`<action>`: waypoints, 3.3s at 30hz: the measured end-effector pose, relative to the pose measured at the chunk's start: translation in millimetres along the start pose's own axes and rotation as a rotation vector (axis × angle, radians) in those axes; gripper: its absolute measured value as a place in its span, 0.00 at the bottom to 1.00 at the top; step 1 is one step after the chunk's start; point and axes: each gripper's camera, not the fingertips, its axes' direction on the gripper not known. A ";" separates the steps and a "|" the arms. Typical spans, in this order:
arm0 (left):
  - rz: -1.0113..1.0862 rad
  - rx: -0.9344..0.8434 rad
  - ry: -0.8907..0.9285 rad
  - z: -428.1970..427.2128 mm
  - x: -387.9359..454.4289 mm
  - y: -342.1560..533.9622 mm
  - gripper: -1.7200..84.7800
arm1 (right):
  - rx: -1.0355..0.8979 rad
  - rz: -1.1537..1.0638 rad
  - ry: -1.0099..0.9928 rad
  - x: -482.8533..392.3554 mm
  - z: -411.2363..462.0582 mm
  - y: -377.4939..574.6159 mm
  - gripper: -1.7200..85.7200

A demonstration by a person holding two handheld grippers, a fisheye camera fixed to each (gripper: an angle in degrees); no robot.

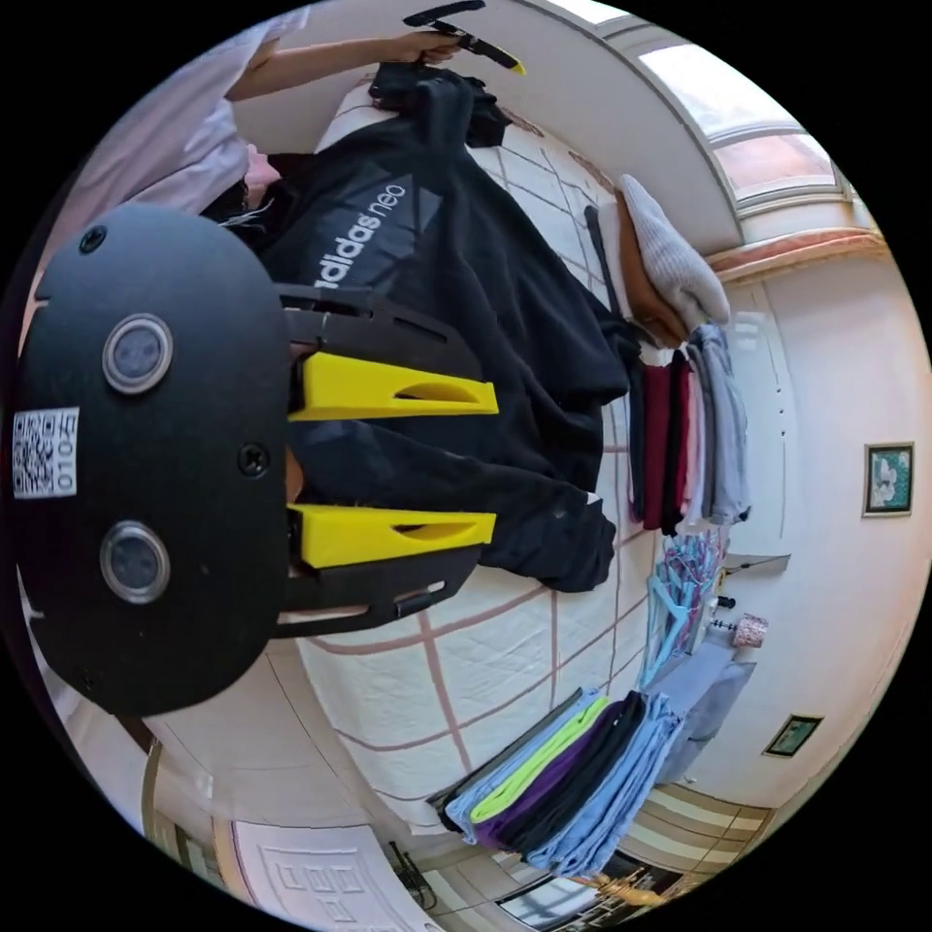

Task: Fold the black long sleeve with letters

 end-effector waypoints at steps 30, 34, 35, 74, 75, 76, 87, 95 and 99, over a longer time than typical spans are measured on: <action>0.231 -0.574 0.287 543.4 273.6 -50.5 0.15 | -0.166 0.072 -0.320 121.4 17.9 -143.2 0.16; 0.228 -0.600 0.262 565.2 282.3 -36.9 0.14 | -0.134 0.234 -0.327 151.7 32.0 -143.0 0.18; 0.234 -0.601 0.265 568.9 285.6 -33.7 0.13 | -0.121 0.261 -0.338 156.7 34.5 -142.9 0.18; 0.513 -0.355 -0.091 329.8 331.8 -22.4 0.08 | 0.126 0.092 -0.092 118.2 -39.1 -49.8 0.15; 0.499 -0.357 -0.062 317.0 323.7 -17.4 0.08 | 0.110 0.061 -0.092 110.0 -44.5 -29.6 0.16; 0.484 -0.375 -0.018 293.2 307.4 -4.6 0.09 | 0.098 0.045 -0.087 105.7 -45.8 -18.3 0.16; 0.410 -0.371 0.391 39.0 224.8 167.8 0.09 | -0.106 -0.363 -0.414 -16.6 -34.6 183.0 0.15; 0.573 -0.587 0.631 -49.3 275.0 272.9 0.11 | -0.200 -0.821 -0.370 -100.7 -43.1 228.4 0.15; 0.590 -0.635 0.710 -65.1 291.5 294.9 0.12 | -0.222 -0.905 -0.273 -121.1 -30.3 240.0 0.15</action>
